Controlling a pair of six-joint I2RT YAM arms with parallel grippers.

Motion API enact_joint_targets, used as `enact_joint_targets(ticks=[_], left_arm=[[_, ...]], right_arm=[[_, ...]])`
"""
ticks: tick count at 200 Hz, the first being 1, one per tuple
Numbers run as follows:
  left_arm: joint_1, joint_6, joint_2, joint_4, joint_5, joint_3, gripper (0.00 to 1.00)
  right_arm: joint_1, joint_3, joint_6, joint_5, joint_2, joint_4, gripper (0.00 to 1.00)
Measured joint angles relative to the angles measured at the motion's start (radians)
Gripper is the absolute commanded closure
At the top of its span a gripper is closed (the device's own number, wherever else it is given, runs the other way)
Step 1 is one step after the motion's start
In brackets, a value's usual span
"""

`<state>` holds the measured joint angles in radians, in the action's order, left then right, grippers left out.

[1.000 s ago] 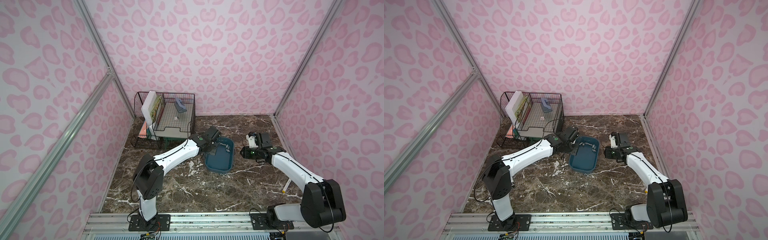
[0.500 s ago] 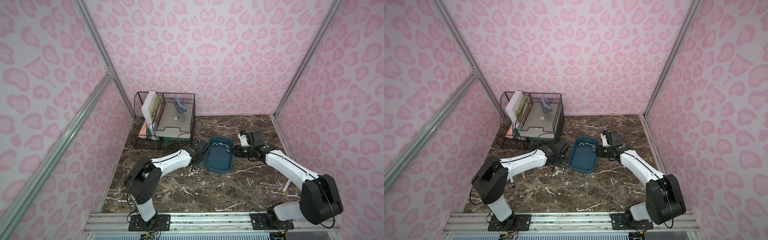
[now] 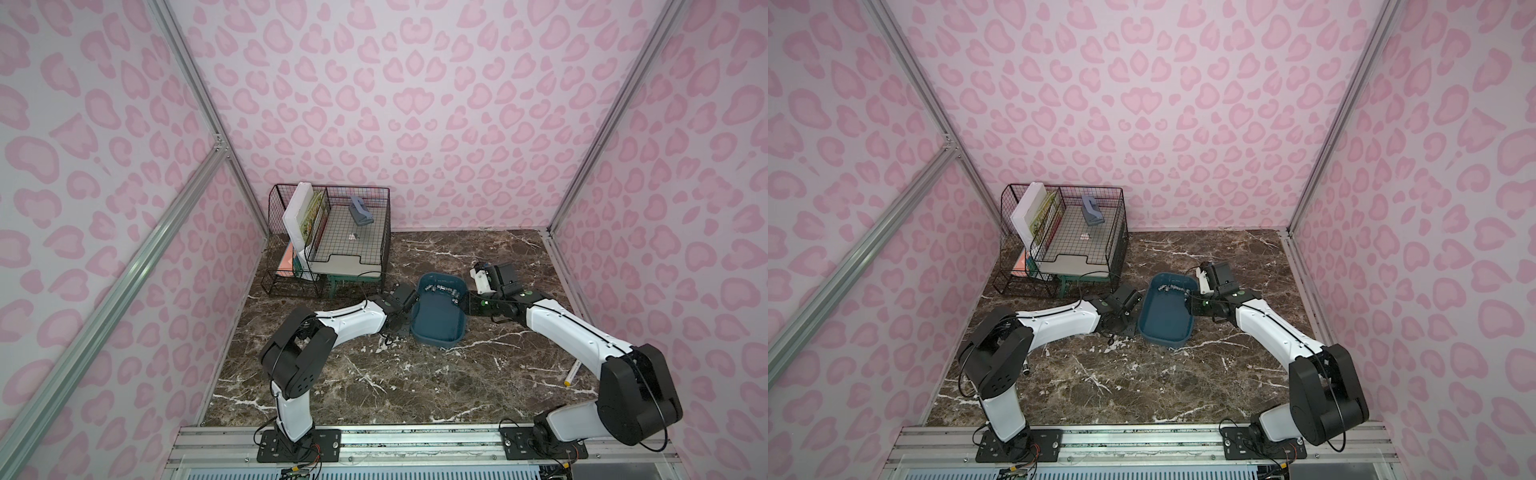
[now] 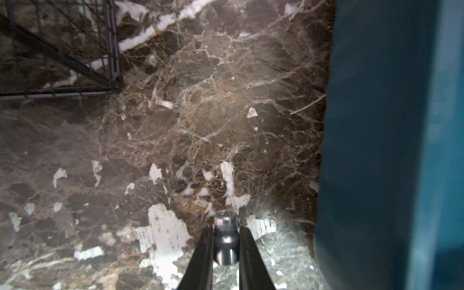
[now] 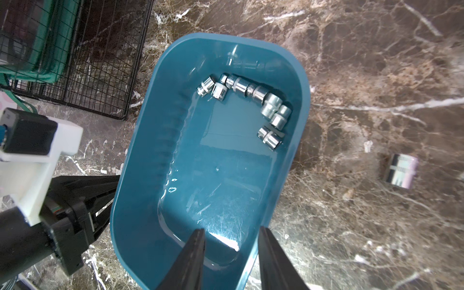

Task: Take out the socket from the storage box
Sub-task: Place the socket head at the center of the board.

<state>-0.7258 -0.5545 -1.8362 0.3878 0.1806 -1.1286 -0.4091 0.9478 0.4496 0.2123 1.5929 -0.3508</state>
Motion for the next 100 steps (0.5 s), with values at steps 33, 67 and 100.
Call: enact_joint_targets(ticks=[33,67,100], left_arm=[[0.006,-0.016,-0.003,-0.006,0.003,0.014,0.78],[0.008,-0.021,-0.003,-0.014,0.009,0.029,0.72],[0.008,-0.022,0.0,-0.021,0.016,0.034,0.65]], right_arm=[[-0.002,0.002,0.003,-0.001,0.001,0.003,0.59],[-0.007,0.002,0.004,-0.003,0.003,0.004,0.59],[-0.011,0.004,0.016,-0.003,0.004,0.004,0.59]])
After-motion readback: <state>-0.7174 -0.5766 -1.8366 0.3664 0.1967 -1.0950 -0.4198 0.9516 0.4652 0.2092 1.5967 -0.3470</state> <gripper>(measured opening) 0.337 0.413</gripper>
